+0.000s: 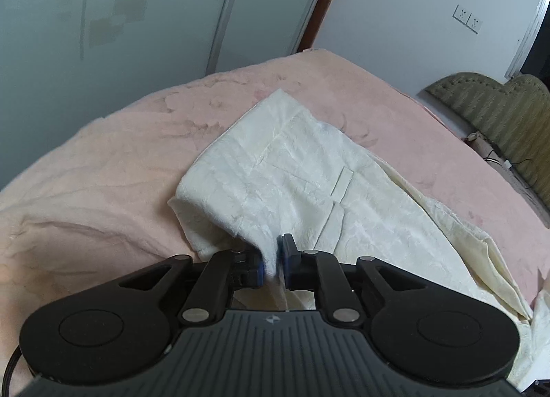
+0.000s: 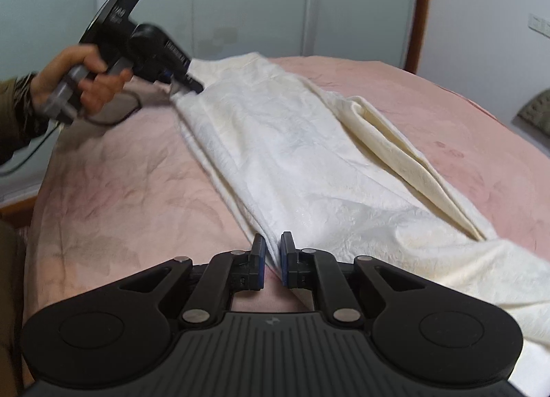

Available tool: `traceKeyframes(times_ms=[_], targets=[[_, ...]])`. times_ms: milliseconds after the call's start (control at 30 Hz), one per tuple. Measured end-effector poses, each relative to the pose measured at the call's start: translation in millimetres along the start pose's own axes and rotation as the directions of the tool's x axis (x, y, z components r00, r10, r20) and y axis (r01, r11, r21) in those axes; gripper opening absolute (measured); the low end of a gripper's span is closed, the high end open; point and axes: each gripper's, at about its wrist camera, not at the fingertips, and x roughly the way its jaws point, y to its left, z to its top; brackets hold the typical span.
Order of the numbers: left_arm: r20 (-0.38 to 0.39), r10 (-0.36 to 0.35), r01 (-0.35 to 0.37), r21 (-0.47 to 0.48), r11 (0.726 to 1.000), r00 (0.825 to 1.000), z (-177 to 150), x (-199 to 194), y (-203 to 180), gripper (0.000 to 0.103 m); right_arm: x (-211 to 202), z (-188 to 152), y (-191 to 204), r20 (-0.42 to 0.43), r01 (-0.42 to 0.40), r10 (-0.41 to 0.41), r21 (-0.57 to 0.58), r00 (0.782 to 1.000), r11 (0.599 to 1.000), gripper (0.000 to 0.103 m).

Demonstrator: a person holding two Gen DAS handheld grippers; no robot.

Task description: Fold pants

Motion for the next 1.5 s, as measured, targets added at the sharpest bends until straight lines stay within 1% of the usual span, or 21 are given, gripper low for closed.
traceKeyframes(times_ms=[67, 200, 300, 467, 567, 633, 667, 767, 800, 833, 900, 967, 1000, 1067, 1100, 1133, 1167, 1267, 1300, 1367, 1500], targets=[[0.013, 0.042, -0.042, 0.015, 0.999, 0.999, 0, -9, -5, 0.031, -1, -3, -1, 0.016, 0.003, -0.003, 0.020, 1.000, 1.000, 0.009], [0.098, 0.112, -0.112, -0.003, 0.994, 0.989, -1, -36, -11, 0.033, -3, -6, 1, 0.030, 0.021, -0.021, 0.017, 0.999, 1.000, 0.010], [0.153, 0.110, -0.106, -0.037, 0.994, 0.982, -1, -53, -20, 0.038, -9, -7, -1, 0.042, 0.018, -0.021, 0.054, 0.999, 0.998, 0.011], [0.171, -0.012, 0.004, 0.047, 0.999, 0.985, -3, -58, -62, 0.044, -50, -17, -22, 0.139, 0.019, -0.049, 0.213, 0.989, 0.977, 0.021], [0.110, -0.145, 0.129, 0.140, 0.982, 0.983, -16, -50, -96, 0.044, -94, -32, -45, 0.186, 0.109, -0.179, 0.334, 0.966, 0.936, 0.021], [0.050, -0.230, 0.216, 0.202, 0.955, 0.972, -29, -45, -119, 0.044, -126, -47, -63, 0.179, 0.220, -0.320, 0.428, 0.930, 0.876, 0.021], [0.016, -0.274, 0.262, 0.243, 0.934, 0.962, -36, -43, -131, 0.044, -141, -55, -73, 0.161, 0.287, -0.405, 0.480, 0.900, 0.829, 0.021], [-0.060, -0.375, 0.370, 0.364, 0.855, 0.925, -59, -41, -161, 0.044, -177, -83, -111, 0.052, 0.415, -0.588, 0.658, 0.807, 0.628, 0.025], [-0.082, -0.402, 0.400, 0.398, 0.826, 0.912, -67, -40, -170, 0.044, -185, -94, -124, 0.010, 0.435, -0.623, 0.707, 0.782, 0.558, 0.035], [-0.106, -0.424, 0.426, 0.423, 0.799, 0.900, -73, -39, -177, 0.044, -191, -105, -136, -0.025, 0.445, -0.639, 0.738, 0.769, 0.507, 0.041], [-0.156, -0.463, 0.480, 0.446, 0.755, 0.873, -85, -35, -187, 0.044, -193, -127, -159, -0.108, 0.458, -0.627, 0.778, 0.772, 0.430, 0.072], [-0.198, -0.505, 0.533, 0.470, 0.703, 0.840, -94, -37, -195, 0.044, -192, -147, -180, -0.210, 0.505, -0.612, 0.785, 0.763, 0.360, 0.070], [-0.212, -0.520, 0.550, 0.492, 0.675, 0.827, -99, -39, -200, 0.044, -197, -151, -182, -0.193, 0.499, -0.626, 0.790, 0.755, 0.357, 0.069], [-0.223, -0.537, 0.562, 0.540, 0.626, 0.813, -112, -45, -208, 0.044, -206, -144, -181, -0.216, 0.532, -0.672, 0.789, 0.708, 0.307, 0.070], [-0.229, -0.545, 0.568, 0.558, 0.605, 0.806, -119, -48, -212, 0.044, -210, -138, -181, -0.205, 0.550, -0.698, 0.774, 0.686, 0.314, 0.070], [-0.240, -0.553, 0.578, 0.567, 0.587, 0.798, -121, -48, -214, 0.044, -212, -133, -182, -0.194, 0.554, -0.702, 0.765, 0.685, 0.329, 0.070], [-0.252, -0.560, 0.589, 0.570, 0.572, 0.789, -124, -48, -222, 0.044, -215, -131, -191, -0.185, 0.542, -0.686, 0.764, 0.703, 0.349, 0.070], [-0.285, -0.579, 0.619, 0.575, 0.535, 0.764, -133, -42, -235, 0.044, -197, -132, -225, -0.184, 0.463, -0.548, 0.776, 0.816, 0.429, 0.070], [-0.287, -0.577, 0.617, 0.584, 0.527, 0.765, -136, -40, -240, 0.044, -188, -134, -235, -0.211, 0.461, -0.505, 0.768, 0.837, 0.444, 0.070], [-0.288, -0.567, 0.607, 0.600, 0.522, 0.772, -141, -36, -245, 0.044, -179, -134, -252, -0.237, 0.498, -0.509, 0.729, 0.827, 0.470, 0.069], [-0.293, -0.549, 0.594, 0.615, 0.518, 0.782, -145, -32, -252, 0.044, -170, -122, -274, -0.329, 0.604, -0.556, 0.667, 0.764, 0.435, 0.070]])
